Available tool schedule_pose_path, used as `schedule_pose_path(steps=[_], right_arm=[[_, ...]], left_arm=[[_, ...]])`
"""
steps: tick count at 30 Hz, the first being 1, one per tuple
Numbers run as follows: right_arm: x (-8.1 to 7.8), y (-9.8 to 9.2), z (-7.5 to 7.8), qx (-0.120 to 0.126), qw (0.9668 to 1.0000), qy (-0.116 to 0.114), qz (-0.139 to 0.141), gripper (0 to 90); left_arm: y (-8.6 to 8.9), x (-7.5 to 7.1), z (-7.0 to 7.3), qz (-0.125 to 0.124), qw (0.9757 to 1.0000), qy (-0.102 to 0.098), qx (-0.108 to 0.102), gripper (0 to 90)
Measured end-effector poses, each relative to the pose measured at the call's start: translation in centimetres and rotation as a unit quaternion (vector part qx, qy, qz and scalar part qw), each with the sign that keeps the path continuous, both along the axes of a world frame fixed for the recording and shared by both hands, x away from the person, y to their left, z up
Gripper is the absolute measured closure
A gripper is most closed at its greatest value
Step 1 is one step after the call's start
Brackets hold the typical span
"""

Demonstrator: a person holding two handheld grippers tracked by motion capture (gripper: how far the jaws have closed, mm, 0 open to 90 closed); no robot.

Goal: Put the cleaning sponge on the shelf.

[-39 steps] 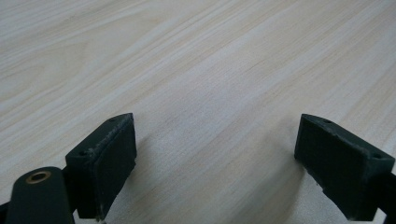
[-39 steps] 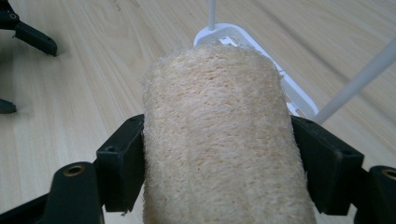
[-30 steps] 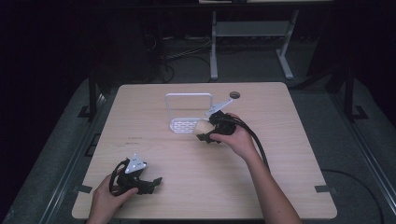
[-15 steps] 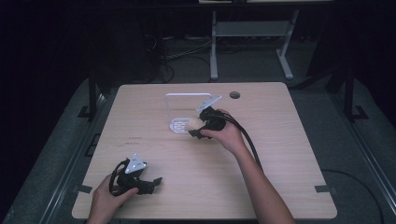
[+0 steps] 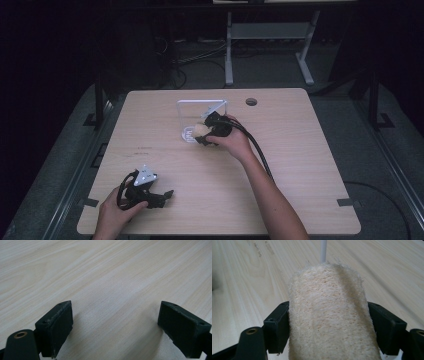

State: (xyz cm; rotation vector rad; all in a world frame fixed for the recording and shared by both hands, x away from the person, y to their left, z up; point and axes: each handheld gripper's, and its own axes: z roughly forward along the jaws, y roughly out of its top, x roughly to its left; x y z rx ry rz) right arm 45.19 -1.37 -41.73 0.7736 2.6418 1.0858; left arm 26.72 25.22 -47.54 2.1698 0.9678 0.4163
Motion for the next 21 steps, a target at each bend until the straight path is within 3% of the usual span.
schedule_pose_path(steps=[21], right_arm=[[1.8, 2.3, -2.5, -0.01, 0.9999, -0.001, -0.011, 24.6]], left_arm=[[0.0, 0.0, 0.0, 0.0, 1.0, 0.0, 0.0, 12.1]])
